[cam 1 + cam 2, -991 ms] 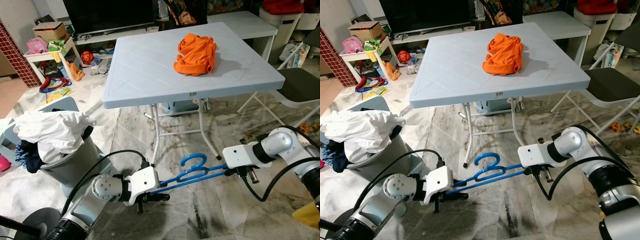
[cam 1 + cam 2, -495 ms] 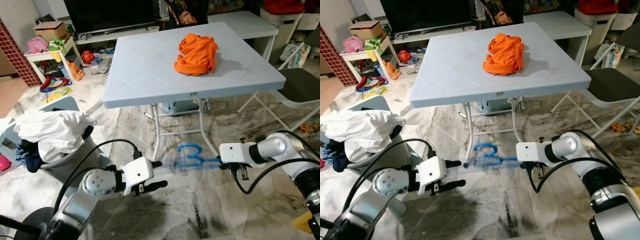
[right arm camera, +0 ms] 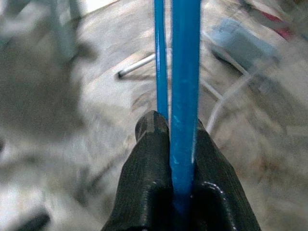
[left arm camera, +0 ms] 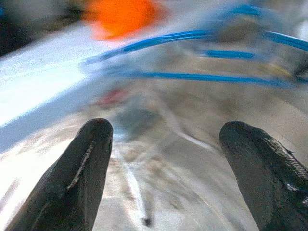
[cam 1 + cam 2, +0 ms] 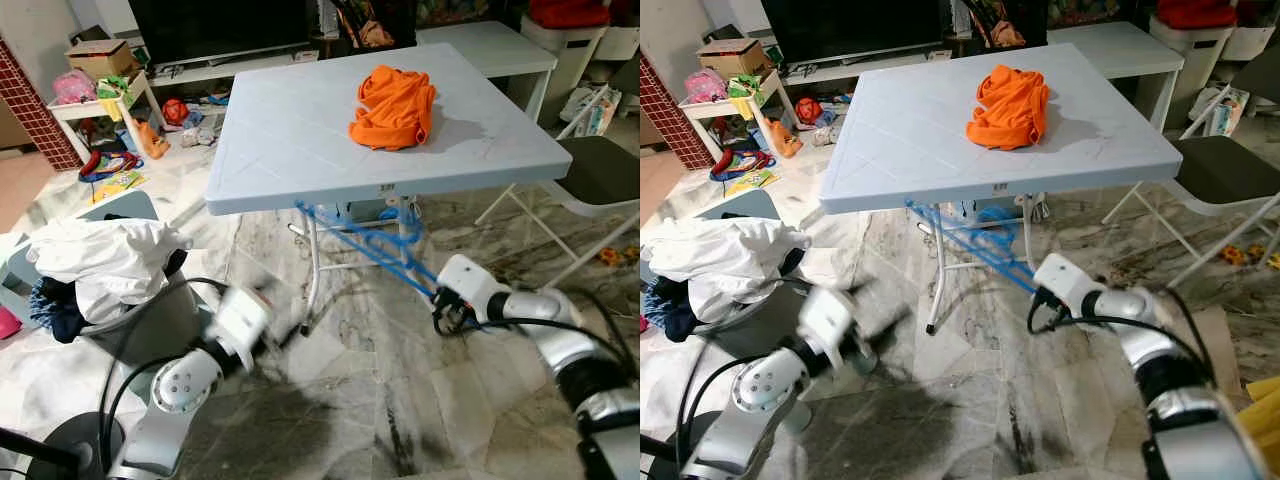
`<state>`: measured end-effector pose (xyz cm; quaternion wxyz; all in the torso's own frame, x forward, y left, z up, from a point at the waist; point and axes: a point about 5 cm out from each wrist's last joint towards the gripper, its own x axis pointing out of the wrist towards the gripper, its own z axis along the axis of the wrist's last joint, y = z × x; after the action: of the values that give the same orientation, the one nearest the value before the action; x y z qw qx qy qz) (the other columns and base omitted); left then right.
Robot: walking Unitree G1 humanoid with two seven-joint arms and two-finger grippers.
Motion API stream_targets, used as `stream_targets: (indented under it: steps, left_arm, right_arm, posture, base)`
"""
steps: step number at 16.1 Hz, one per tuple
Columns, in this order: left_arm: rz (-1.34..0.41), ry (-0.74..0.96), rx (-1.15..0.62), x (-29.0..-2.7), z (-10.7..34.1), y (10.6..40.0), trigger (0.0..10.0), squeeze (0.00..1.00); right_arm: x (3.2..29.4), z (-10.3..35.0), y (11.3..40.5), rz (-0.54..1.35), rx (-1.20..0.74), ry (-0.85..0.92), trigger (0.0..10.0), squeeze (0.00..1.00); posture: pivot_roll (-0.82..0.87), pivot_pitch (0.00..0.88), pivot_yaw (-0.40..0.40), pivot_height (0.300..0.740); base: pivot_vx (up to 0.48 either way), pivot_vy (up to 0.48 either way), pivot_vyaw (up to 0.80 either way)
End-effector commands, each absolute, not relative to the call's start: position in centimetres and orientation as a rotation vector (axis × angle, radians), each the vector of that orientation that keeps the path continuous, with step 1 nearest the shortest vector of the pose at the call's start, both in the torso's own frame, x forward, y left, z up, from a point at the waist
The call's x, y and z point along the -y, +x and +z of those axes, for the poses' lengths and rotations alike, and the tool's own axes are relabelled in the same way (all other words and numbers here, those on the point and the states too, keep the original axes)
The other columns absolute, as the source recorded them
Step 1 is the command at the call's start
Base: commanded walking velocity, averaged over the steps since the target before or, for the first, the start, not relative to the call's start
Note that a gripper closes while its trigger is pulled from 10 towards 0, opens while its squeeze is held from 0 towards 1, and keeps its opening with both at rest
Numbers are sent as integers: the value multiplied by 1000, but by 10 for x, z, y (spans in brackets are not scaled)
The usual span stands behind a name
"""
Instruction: Hang hanger
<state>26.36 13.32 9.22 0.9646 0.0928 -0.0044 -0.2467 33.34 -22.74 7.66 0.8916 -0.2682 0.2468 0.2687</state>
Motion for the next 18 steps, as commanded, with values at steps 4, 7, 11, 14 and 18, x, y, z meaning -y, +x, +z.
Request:
stream_targets:
  steps: [4,7,11,14,18]
  left_arm:
    - [-182,59,-8,-153,93,263,10000,1000]
    - [-106,-15,-49,-156,89,262,10000,1000]
    - [-135,-80,-119,-149,87,269,10000,0]
    - [-132,-118,-136,-148,87,272,10000,0]
    - [-172,-151,-137,-143,90,275,10000,0]
  right_arm:
    - [212,77,326,188,-402,-155,10000,0]
    - [193,73,305,35,-329,-60,10000,0]
    - [186,73,293,-72,-356,-7,10000,0]
    - [191,76,293,-108,-364,-16,10000,0]
    - [193,82,295,-134,-362,-25,10000,0]
  posture:
    - [-136,0,91,740]
    - [-123,0,100,740]
    - [-126,0,104,740]
    - [-133,0,103,740]
    - [-136,0,104,740]
  base:
    - [0,0,0]
    - [0,0,0]
    - [0,0,-183]
    - [0,0,-267]
    - [0,221,-400]
